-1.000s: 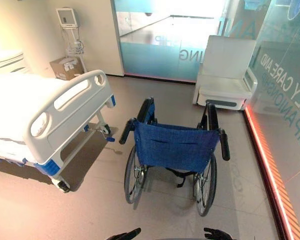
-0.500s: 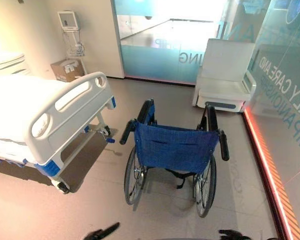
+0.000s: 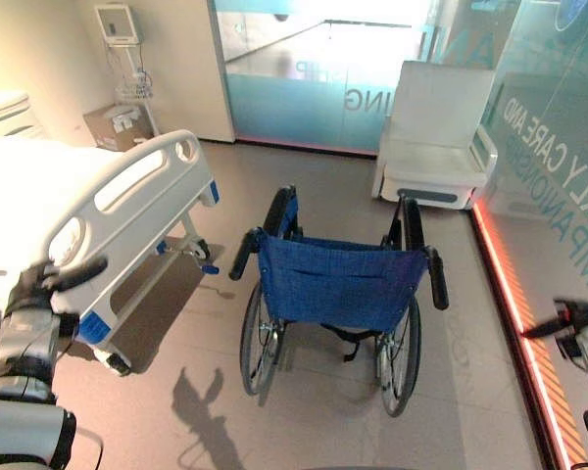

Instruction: Push the wheelchair next to the bed

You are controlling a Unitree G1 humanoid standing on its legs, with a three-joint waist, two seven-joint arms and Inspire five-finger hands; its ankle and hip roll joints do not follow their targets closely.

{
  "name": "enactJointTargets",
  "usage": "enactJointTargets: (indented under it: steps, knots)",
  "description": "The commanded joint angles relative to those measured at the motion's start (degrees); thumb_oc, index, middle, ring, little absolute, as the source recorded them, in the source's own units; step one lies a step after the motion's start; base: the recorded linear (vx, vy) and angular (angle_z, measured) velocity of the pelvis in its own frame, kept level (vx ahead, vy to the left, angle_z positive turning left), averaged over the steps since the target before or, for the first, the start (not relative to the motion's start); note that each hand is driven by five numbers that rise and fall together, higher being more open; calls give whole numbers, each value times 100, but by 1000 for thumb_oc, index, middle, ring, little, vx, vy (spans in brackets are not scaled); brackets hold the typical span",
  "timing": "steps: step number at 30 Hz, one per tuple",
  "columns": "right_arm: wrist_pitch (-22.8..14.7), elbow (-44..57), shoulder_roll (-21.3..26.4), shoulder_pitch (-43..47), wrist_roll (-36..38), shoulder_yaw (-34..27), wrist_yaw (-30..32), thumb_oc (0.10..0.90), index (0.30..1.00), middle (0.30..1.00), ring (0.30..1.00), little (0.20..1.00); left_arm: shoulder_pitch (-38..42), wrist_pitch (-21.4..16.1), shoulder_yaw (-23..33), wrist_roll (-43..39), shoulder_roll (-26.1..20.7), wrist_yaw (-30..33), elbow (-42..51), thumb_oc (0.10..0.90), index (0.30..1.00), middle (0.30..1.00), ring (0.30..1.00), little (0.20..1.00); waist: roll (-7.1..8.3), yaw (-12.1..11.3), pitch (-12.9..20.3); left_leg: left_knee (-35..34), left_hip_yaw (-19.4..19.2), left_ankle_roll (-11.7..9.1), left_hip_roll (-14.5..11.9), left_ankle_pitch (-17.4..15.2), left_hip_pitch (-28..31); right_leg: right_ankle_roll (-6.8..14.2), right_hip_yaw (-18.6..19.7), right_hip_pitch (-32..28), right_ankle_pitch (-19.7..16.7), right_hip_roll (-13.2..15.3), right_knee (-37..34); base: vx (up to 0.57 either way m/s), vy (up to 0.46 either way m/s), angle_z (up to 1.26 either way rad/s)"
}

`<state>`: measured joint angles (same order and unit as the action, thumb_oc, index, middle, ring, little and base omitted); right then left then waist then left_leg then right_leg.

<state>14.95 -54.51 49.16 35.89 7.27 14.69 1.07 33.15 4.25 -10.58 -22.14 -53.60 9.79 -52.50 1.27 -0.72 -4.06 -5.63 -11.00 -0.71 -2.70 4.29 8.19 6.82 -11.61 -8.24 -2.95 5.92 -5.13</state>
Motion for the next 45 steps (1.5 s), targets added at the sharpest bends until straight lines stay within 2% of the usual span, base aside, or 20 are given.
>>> enactJointTargets:
  steps: [1,3,4,6,10,12,14,16,18,19,21,22,23,24,25,30,36,39,45]
  knots:
    - [-114,969,941,1401,-37,651,931,800,900,900,900,900,1214,-696,-220,-358,-667,629,672,800,900,900,900,900,-77,52,91,62,-124,-169,202,-748,169,19,35,-35,223,-143,13,16,33,0]
    - [-338,1447,1048,1758,338,753,1125,800,900,900,900,900,1555,-976,-331,-835,-738,402,973,800,900,900,900,900,-91,83,115,62,-138,-177,200,-762,191,23,51,-57,237,-143,13,13,18,-1]
    - [-314,1533,1042,1796,369,729,1128,800,900,900,900,900,1600,-944,-316,-855,-726,389,1040,800,900,900,900,900,-94,87,121,62,-137,-177,203,-769,197,22,53,-62,242,-144,13,50,37,0]
    - [-406,1825,914,2125,797,665,1129,800,900,900,900,900,1940,-1326,-408,-1002,-606,246,1293,800,900,900,900,900,-113,100,178,62,-136,-176,210,-819,242,20,53,-102,279,-144,13,48,33,4]
    - [-651,1978,634,2326,1244,599,1241,800,900,900,900,900,2231,-1512,-580,-1289,-358,-21,1487,800,900,900,900,900,-130,93,236,62,-137,-169,217,-872,280,18,27,-146,324,-145,13,28,12,-1]
    - [-706,2043,528,2319,1434,522,1223,800,900,900,900,900,2268,-1473,-606,-1424,-231,-211,1542,800,900,900,900,900,-124,93,254,62,-142,-168,217,-887,288,18,13,-157,337,-143,13,0,0,0]
    - [-527,2330,249,2204,1880,333,1129,800,900,900,900,900,2213,-1296,-634,-1585,61,-567,1738,800,900,900,900,900,-131,107,273,62,-135,-160,221,-903,292,17,1,-160,356,-140,13,11,10,-2]
    - [-462,2395,213,2161,2106,298,1115,800,900,900,900,900,2185,-1256,-648,-1621,97,-627,1785,800,900,900,900,900,-128,109,281,62,-133,-160,220,-905,290,19,-1,-158,360,-139,13,2,9,-4]
    - [-141,2790,-75,1777,2818,-20,1111,800,900,900,900,900,1914,-1071,-623,-1260,271,-792,2039,800,900,900,900,900,-124,139,241,62,-129,-141,216,-903,277,2,11,-148,359,-142,13,0,0,0]
    - [-107,2831,-94,1730,2885,-53,1138,800,900,900,900,900,1887,-1055,-627,-1231,275,-794,2066,800,900,900,900,900,-120,141,243,62,-127,-140,216,-904,275,1,12,-147,360,-142,13,0,0,0]
    - [26,3017,-204,1470,3350,-246,1193,800,900,900,900,900,1713,-908,-605,-1129,283,-830,2189,800,900,900,900,900,-112,160,220,62,-123,-129,218,-899,264,-5,26,-141,362,-143,13,-11,1,-2]
    - [112,3151,-293,1251,3852,-424,1282,800,900,900,900,900,1558,-802,-554,-1097,315,-837,2268,800,900,900,900,900,-100,174,207,62,-122,-120,221,-900,261,-11,29,-143,367,-145,13,-14,0,-4]
    - [144,3172,-316,1203,3957,-467,1291,800,900,900,900,900,1527,-777,-538,-1080,318,-841,2282,800,900,900,900,900,-96,176,207,62,-123,-119,222,-902,262,-11,31,-144,369,-146,13,-16,-5,-5]
    - [267,3232,-429,995,4628,-675,1407,800,900,900,900,900,1392,-706,-461,-1006,334,-876,2292,800,900,900,900,900,-84,187,188,62,-128,-111,226,-910,266,-12,30,-145,367,-146,13,-12,-7,-5]
    - [330,3267,-486,888,4900,-792,1488,800,900,900,900,900,1311,-648,-426,-1026,339,-888,2319,800,900,900,900,900,-77,194,183,62,-126,-108,229,-914,269,-11,32,-146,369,-149,13,0,0,0]
    - [475,3519,-638,516,5365,-1036,1887,800,900,900,900,900,900,-511,-287,-819,345,-788,2611,800,900,900,900,900,-47,204,183,62,-146,-96,226,-919,266,-7,54,-137,369,-155,13,0,0,0]
    - [761,3999,-838,13,5284,-1099,2144,800,900,900,900,900,525,-426,-147,-506,382,-497,3079,800,900,900,900,900,-24,232,156,62,-185,-79,223,-903,254,-16,70,-127,362,-161,13,0,0,0]
    - [881,4196,-890,-162,5204,-1099,2134,800,900,900,900,900,399,-430,-76,-382,358,-446,3183,800,900,900,900,900,-19,247,132,62,-192,-68,229,-897,246,-17,86,-116,356,-163,13,0,0,0]
    - [1354,4620,-1074,-727,5263,-1015,1859,800,900,900,900,900,46,-319,168,-197,358,-367,3437,800,900,900,900,900,0,270,70,62,-205,-41,248,-883,229,-11,98,-98,344,-154,13,0,0,0]
